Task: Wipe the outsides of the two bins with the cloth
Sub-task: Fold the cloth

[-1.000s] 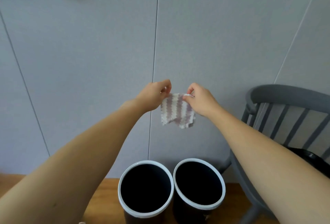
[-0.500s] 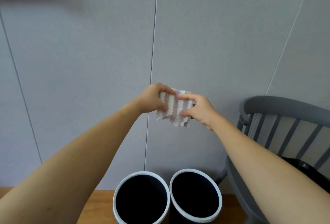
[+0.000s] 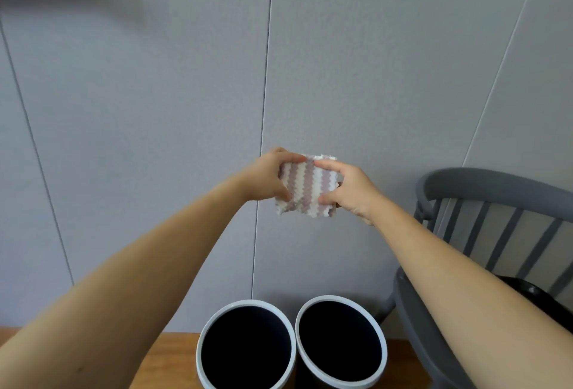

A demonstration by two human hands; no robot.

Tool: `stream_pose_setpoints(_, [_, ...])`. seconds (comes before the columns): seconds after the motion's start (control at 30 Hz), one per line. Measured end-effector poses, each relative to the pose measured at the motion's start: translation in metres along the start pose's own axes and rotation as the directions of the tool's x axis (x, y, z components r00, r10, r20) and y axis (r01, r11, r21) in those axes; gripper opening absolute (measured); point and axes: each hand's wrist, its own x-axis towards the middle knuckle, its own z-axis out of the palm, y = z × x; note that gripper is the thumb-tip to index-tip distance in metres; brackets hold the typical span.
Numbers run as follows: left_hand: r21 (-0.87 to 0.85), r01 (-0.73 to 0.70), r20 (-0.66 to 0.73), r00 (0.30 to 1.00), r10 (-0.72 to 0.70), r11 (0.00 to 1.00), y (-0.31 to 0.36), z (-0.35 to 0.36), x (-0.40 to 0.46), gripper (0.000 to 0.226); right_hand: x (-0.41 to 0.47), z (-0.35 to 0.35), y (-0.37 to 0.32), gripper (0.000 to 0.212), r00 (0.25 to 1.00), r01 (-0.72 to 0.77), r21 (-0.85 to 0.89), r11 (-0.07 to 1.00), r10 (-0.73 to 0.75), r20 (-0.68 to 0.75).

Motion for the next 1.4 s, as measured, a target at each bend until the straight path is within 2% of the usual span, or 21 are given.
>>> stream_pose_setpoints(0.17, [0.048, 0.003, 0.039, 0.999, -0.005, 0.999, 0.005, 0.005, -0.003, 0.083, -0.005, -0.008, 0.004, 0.082, 0.999, -0.006, -0.052, 0.999, 0.008, 0.046])
stream_pose_setpoints(0.4, [0.055, 0.022, 0.041, 0.999, -0.024, 0.998, 0.017, 0.009, -0.013, 0.083, -0.024, -0.016, -0.001, 0.084, 0.998, 0.023, -0.15, 0.988, -0.013, 0.067])
stream_pose_setpoints(0.6, [-0.039, 0.055, 0.039, 0.998, -0.053, 0.998, 0.023, 0.013, -0.015, 0.078, -0.037, -0.02, -0.002, 0.083, 0.999, 0.01, -0.166, 0.986, -0.002, 0.05])
stream_pose_setpoints(0.87, [-0.15, 0.056, 0.106, 0.994, -0.04, 0.987, 0.033, 0.033, -0.013, 0.081, -0.053, -0.037, 0.009, 0.084, 0.994, -0.102, -0.155, 0.983, 0.108, 0.031])
stream_pose_setpoints(1.1, [-0.235, 0.009, 0.225, 0.973, 0.045, 0.972, 0.058, 0.108, 0.003, 0.082, -0.096, -0.089, 0.059, 0.087, 0.971, -0.238, -0.173, 0.956, 0.235, -0.038])
stream_pose_setpoints(1.23, [-0.274, -0.021, 0.319, 0.941, 0.111, 0.962, 0.079, 0.173, 0.012, 0.083, -0.133, -0.126, 0.098, 0.087, 0.928, -0.372, -0.106, 0.922, 0.37, -0.036])
stream_pose_setpoints(1.4, [-0.311, -0.049, 0.401, 0.899, 0.178, 0.949, 0.116, 0.258, 0.027, 0.085, -0.176, -0.179, 0.15, 0.082, 0.865, -0.501, -0.107, 0.859, 0.494, -0.087])
